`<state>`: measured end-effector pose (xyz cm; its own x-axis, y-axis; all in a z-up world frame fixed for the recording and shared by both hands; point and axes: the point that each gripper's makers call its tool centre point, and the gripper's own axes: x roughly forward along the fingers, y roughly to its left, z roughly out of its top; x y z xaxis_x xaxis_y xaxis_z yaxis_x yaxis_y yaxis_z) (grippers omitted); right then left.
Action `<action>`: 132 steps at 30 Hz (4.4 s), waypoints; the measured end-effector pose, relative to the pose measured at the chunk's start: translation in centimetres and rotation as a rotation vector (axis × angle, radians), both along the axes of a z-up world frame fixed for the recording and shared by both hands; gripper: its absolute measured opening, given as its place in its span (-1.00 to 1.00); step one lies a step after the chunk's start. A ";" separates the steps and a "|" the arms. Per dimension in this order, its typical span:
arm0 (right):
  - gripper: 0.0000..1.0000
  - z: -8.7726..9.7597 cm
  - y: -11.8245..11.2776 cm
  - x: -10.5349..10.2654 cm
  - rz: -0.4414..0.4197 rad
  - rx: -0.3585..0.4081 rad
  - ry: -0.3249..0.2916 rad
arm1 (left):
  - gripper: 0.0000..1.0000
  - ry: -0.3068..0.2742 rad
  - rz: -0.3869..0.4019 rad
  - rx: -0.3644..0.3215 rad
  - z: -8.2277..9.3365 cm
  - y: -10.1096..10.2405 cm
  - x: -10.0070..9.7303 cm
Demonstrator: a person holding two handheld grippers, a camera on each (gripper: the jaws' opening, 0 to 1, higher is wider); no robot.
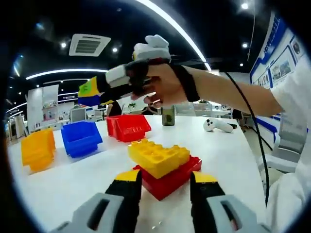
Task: Take apart the toy blocks one by one and place each separated block into its matching bin, sorting the blocks by their type until all the connected pieces are disassembled and separated into the correct bins
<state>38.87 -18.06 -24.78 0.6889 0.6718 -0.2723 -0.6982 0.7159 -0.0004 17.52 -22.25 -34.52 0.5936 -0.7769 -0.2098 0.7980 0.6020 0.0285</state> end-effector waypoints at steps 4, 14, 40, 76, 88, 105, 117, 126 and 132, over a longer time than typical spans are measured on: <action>-0.08 -1.6 1.1 2.4 -0.020 -0.022 0.016 | -0.18 -0.001 -0.003 0.000 0.0 -0.1 -0.1; -0.06 -3.5 0.2 7.0 -0.141 -0.029 0.002 | -0.17 0.000 -0.002 -0.001 0.1 -0.1 0.0; 0.45 -3.0 -4.6 -15.9 0.335 -0.002 0.042 | -0.26 0.007 0.020 0.022 -0.4 0.1 0.3; -0.12 -7.0 -3.4 -18.4 0.366 0.045 0.188 | -0.45 -0.031 0.015 0.050 -0.4 0.0 0.4; -0.11 -4.5 -3.7 -16.9 0.332 0.097 0.122 | -0.35 -0.004 0.007 0.026 -0.3 -0.2 0.2; -0.11 1.7 2.0 -10.1 0.294 0.133 0.081 | -0.35 -0.001 0.014 0.017 -0.2 -0.1 0.3; -0.11 3.6 7.5 -7.2 0.305 0.082 0.057 | -0.35 -0.005 0.007 0.008 0.0 -0.1 0.4; -0.11 4.1 11.2 -3.4 0.257 0.063 0.023 | -0.35 -0.007 0.006 0.001 0.2 0.0 0.5; -0.11 3.1 13.0 0.5 0.209 0.028 0.004 | -0.35 -0.010 0.009 0.001 0.2 0.1 0.6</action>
